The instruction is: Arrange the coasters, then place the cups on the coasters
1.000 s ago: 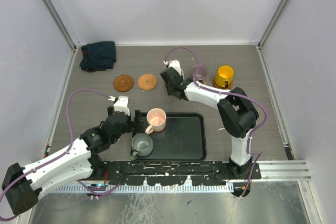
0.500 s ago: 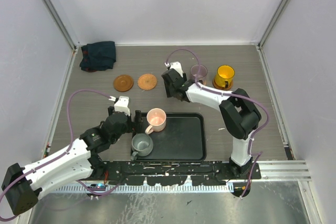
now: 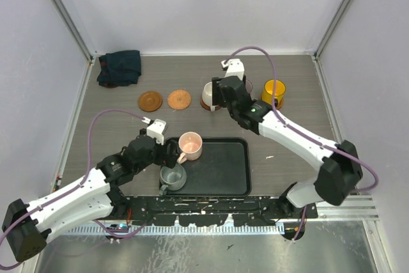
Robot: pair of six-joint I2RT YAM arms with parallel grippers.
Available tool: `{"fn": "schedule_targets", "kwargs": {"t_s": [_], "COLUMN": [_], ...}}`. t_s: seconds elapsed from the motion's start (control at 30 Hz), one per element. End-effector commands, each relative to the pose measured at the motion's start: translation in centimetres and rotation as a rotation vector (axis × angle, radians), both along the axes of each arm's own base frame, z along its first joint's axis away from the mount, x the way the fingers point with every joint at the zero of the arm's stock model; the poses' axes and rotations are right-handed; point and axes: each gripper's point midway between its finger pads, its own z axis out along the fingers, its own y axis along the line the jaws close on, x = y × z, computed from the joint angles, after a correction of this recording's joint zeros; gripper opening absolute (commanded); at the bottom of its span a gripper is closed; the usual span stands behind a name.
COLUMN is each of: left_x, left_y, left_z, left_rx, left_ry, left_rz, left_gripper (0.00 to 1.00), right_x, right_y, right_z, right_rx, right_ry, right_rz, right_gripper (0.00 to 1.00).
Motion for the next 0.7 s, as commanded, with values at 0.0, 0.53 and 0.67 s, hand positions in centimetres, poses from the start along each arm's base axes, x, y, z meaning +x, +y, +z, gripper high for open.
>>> {"fn": "schedule_targets", "kwargs": {"t_s": [0.0, 0.53, 0.67], "left_x": [-0.3, -1.0, -0.3], "left_y": [-2.1, -3.6, -4.2], "left_z": [2.0, -0.6, -1.0], "left_rx": [-0.034, -0.022, -0.03], "left_ry": [-0.008, 0.09, 0.082], "left_rz": [-0.103, -0.151, -0.142], "left_gripper": [0.98, 0.98, 0.98], "right_x": [-0.7, -4.3, -4.5], "right_y": [-2.9, -7.4, -7.3], "right_z": [3.4, 4.1, 3.7], "right_rx": [0.027, 0.091, 0.096], "right_ry": [-0.125, -0.202, -0.195], "right_rz": [-0.094, -0.17, -0.161], "right_gripper": [0.68, 0.68, 0.67]}}
